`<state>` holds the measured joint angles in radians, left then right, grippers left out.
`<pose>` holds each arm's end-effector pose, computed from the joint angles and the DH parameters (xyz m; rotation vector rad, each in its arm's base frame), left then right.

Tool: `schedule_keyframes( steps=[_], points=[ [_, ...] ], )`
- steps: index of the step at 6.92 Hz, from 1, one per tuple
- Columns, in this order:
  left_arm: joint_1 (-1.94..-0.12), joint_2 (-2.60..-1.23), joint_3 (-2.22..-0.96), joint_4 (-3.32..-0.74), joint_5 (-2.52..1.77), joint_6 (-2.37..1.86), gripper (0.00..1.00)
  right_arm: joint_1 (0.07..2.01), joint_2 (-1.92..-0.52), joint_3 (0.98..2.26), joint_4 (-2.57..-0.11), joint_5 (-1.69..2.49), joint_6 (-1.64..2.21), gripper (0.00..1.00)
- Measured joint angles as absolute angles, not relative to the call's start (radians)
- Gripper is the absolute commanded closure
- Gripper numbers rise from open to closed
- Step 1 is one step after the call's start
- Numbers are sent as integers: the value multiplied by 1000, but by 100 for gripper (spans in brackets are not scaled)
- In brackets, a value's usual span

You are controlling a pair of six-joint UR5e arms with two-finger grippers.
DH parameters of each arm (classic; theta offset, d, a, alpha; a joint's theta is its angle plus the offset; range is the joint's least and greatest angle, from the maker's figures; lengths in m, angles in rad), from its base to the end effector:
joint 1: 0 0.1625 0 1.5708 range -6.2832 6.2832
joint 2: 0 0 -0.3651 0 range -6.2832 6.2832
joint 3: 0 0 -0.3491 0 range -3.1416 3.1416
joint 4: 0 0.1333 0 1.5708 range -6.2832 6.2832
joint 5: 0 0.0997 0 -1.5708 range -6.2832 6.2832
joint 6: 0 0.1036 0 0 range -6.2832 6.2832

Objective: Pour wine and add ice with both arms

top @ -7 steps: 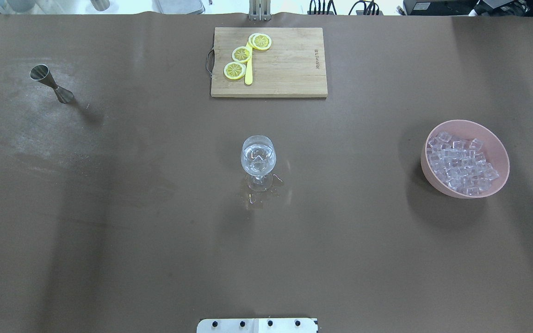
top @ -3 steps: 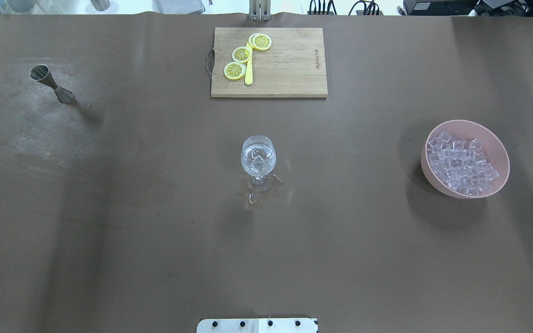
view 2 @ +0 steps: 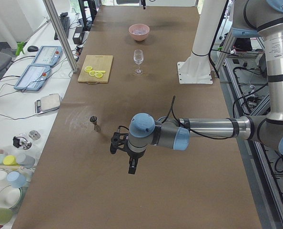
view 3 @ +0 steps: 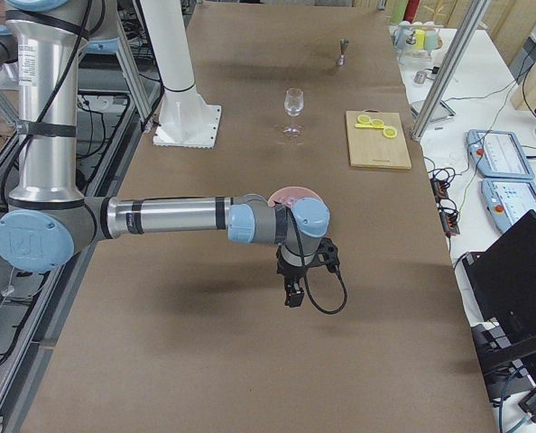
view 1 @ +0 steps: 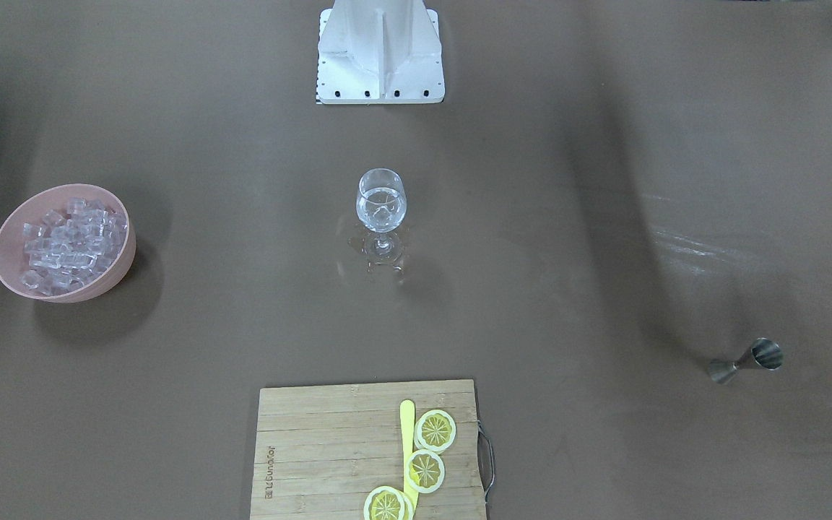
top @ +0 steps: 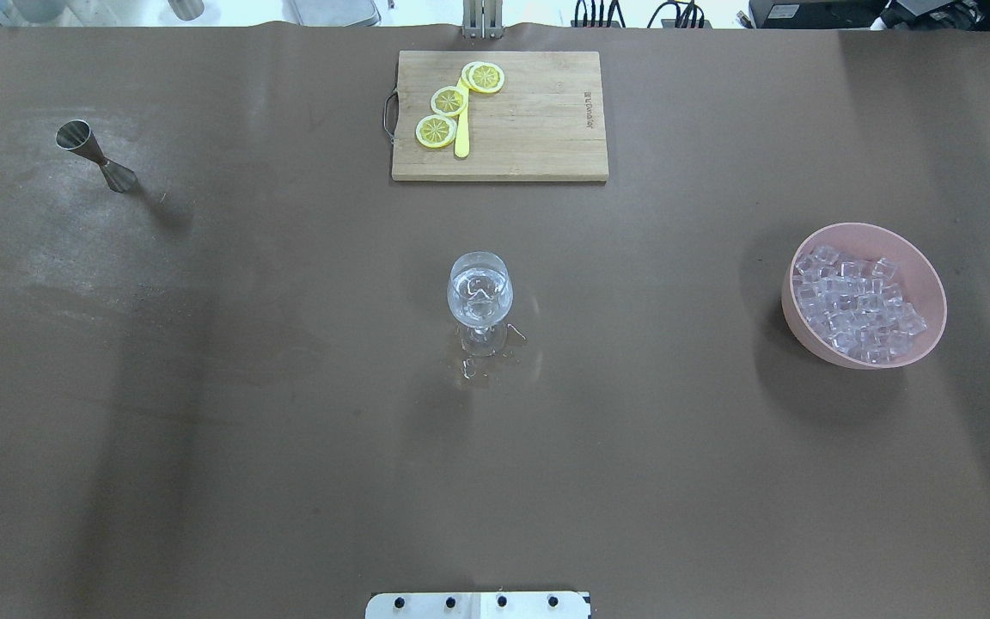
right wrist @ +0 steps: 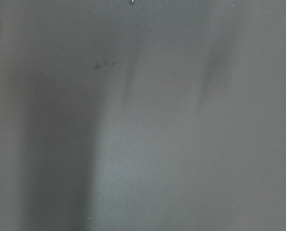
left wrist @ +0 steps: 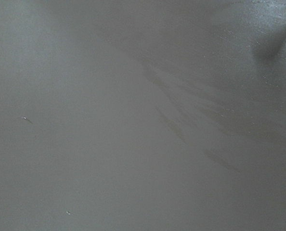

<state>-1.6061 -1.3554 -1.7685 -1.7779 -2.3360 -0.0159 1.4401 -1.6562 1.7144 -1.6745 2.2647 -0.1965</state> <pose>-0.0750 -0.3806 0.5800 0.1874 0.7609 0.0239 0.0126 -0.4186 0.5901 -0.0209 -0.6975 -0.2981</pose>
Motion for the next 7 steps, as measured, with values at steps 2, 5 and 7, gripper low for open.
schedule_keyframes(
  steps=[2, 5, 7],
  points=[
    [-1577, -1391, -1739, -1778, -2331, -15, 2, 1440, -1647, 1693, -1673, 2267, -196, 0],
    [-1552, -1419, -1724, -1778, -2333, -12, 2, 1440, -1625, 1674, -1672, 2267, -196, 0],
    [-1550, -1425, -1722, -1777, -2330, -12, 2, 1440, -1622, 1673, -1672, 2266, -195, 0]
  ],
)
